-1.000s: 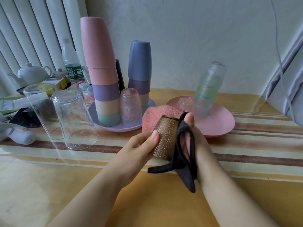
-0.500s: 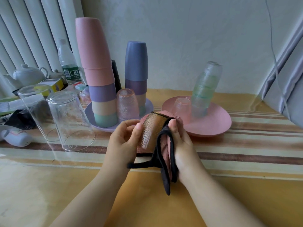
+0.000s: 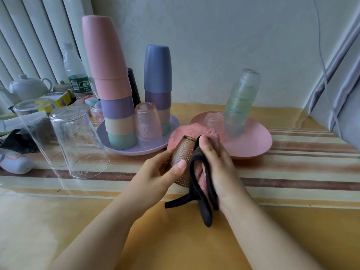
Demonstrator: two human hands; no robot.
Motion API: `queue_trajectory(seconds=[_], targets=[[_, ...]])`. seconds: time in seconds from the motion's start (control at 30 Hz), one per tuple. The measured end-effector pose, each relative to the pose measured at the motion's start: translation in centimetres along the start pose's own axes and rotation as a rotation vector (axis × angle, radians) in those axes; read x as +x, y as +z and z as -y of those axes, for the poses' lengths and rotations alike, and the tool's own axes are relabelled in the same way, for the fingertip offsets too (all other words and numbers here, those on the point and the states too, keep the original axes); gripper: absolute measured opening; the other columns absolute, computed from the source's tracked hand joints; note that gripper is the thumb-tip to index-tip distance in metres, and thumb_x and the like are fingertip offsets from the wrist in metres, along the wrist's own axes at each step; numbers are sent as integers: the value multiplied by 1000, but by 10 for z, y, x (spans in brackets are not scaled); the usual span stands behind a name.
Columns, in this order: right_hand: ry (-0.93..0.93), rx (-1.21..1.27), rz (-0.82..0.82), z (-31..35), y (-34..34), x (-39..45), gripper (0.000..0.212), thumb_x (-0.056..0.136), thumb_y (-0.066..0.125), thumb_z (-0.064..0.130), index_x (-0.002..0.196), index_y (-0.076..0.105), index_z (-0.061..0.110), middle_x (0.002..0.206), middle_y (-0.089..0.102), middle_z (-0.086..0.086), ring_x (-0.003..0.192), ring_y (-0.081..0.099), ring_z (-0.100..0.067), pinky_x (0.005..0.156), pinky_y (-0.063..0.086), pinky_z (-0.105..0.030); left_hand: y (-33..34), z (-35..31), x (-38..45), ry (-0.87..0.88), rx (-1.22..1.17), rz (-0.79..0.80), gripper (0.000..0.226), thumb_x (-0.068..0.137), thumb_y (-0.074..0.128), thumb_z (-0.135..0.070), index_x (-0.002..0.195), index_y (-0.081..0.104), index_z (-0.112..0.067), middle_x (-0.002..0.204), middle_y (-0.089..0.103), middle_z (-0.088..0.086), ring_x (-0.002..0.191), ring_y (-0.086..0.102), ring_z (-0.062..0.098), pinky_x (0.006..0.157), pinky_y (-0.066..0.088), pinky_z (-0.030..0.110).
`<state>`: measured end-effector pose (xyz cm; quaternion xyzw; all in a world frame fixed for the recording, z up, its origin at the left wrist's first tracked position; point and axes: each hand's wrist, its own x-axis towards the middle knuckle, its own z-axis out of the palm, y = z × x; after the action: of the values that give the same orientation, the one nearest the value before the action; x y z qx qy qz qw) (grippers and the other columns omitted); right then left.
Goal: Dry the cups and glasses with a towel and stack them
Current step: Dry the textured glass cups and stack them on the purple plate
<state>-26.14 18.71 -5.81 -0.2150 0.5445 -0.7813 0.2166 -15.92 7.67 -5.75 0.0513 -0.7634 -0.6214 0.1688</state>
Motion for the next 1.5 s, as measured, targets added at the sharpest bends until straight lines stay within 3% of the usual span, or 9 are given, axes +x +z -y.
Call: queue_trajectory(seconds=[0.13,0.33,0.53,0.63,0.8,0.93,1.13,1.33,1.5], targets=[[129,145,74,4,-3,9,94,55,73,73,125,56,13,123,62,-18,117,59,-31,105,41,-49,5,-2,-4,-88,-412,98,29,88,52,-29,101,74,-16,100,72,7,93,67,16,88,55,31],[249,390,99,-2,8,1,82,69,54,63,127,54,5,120,64,-20,113,60,-30,99,45,-42,5,2,1,-108,-569,-112,58,84,54,-36,126,47,4,108,60,17,94,58,25,77,54,33],[60,159,-32,-9,11,-2,41,74,60,48,105,63,21,102,72,-8,100,67,-22,92,51,-40,-1,8,8,61,127,-418,23,99,43,-39,103,65,-33,101,68,-1,96,60,-1,82,45,13],[-16,68,-68,-11,8,-1,26,78,60,39,99,65,23,95,73,-1,95,68,-18,88,52,-38,4,10,6,90,299,-579,19,100,44,-30,108,61,-27,87,63,-15,79,56,-12,68,40,8],[-50,-1,-72,-11,6,-1,10,92,59,27,99,66,30,100,72,-2,100,67,-21,96,50,-48,7,17,4,52,343,-326,78,72,51,-69,136,45,-25,127,58,-6,120,53,7,102,43,31],[-77,-114,-43,-5,5,-5,24,85,61,46,103,65,31,104,71,4,104,65,-15,97,49,-45,-7,13,5,52,332,-156,72,65,65,-70,129,41,-47,125,59,-12,116,55,-1,101,46,28],[-160,-256,51,11,-2,-8,20,73,58,52,74,67,34,70,66,13,71,61,-1,72,48,-24,-9,8,4,-15,204,105,84,70,71,-60,140,47,-21,125,65,-6,118,60,11,104,46,40],[-265,-153,-71,11,-2,-4,30,71,67,49,68,62,20,61,59,9,63,54,-7,62,46,-23,6,1,0,-51,-78,42,34,88,67,-30,117,63,-12,109,73,0,97,66,5,83,49,15],[-208,-83,-89,6,4,-8,31,78,61,55,74,64,25,67,62,9,70,58,-10,70,47,-29,6,10,3,-103,-229,-82,68,72,73,-50,129,55,-19,111,72,0,103,67,13,93,50,30]])
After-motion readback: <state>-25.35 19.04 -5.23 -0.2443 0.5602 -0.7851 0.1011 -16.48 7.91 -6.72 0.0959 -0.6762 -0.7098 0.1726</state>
